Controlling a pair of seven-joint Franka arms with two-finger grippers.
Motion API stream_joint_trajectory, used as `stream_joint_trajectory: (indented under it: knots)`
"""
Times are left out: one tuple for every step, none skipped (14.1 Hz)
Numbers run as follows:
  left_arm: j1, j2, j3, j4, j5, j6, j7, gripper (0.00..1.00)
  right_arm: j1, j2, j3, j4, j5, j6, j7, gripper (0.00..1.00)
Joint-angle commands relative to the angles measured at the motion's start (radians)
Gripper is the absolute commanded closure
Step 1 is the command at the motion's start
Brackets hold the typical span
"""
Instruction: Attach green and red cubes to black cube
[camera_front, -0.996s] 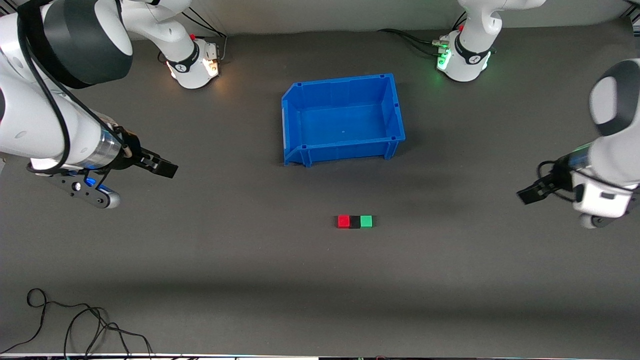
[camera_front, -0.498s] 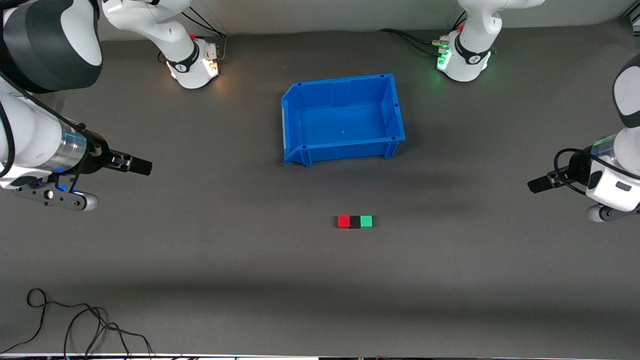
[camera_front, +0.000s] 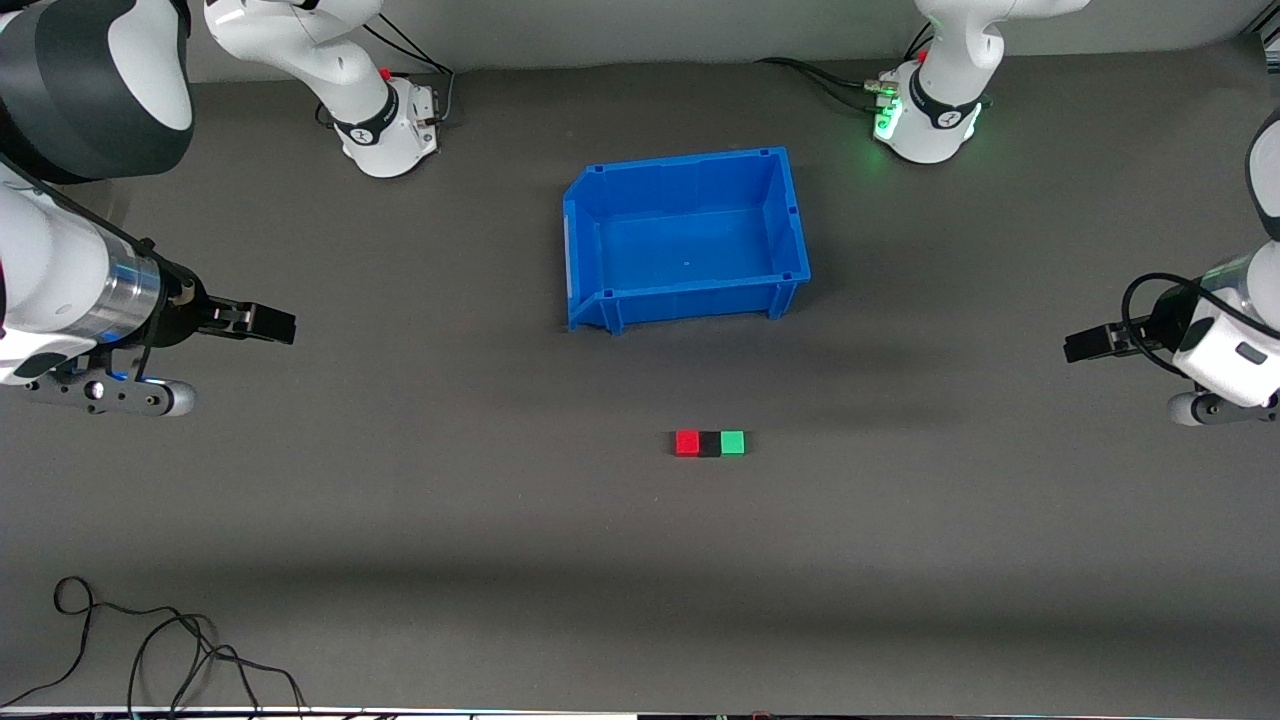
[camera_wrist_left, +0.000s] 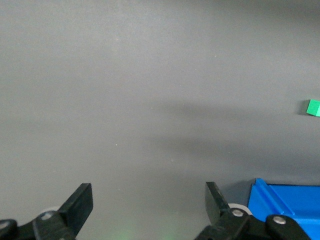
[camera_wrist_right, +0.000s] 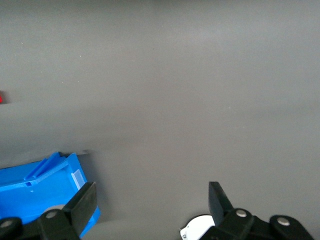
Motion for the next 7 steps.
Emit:
stream_joint_trajectory:
  knots:
    - [-0.018,-0.026,-0.009,0.070,0.050,-0.074,0.033,0.00,-0.002,-0.043,-0.024,-0.049,-0.014,0.020,-0.088,0.01]
    - [-0.024,-0.018,-0.012,0.097,0.050,-0.075,0.038,0.00,-0.025,-0.075,-0.015,-0.093,-0.014,0.049,-0.093,0.01]
    - [-0.023,-0.015,-0.014,0.100,0.050,-0.069,0.053,0.00,-0.038,-0.117,-0.004,-0.162,-0.014,0.086,-0.108,0.01]
    - [-0.017,-0.023,-0.012,0.094,0.041,-0.058,0.066,0.00,-0.051,-0.160,0.005,-0.228,-0.015,0.127,-0.134,0.01]
    - [-0.011,-0.043,-0.012,0.071,0.033,-0.048,0.069,0.00,-0.066,-0.196,0.017,-0.289,-0.015,0.164,-0.154,0.01]
    - [-0.008,-0.079,-0.012,0.033,0.024,-0.014,0.070,0.00,-0.092,-0.224,0.037,-0.331,-0.015,0.193,-0.175,0.01]
    - [-0.012,-0.121,-0.012,-0.033,0.024,0.033,0.072,0.00,-0.126,-0.237,0.069,-0.347,-0.017,0.203,-0.188,0.01]
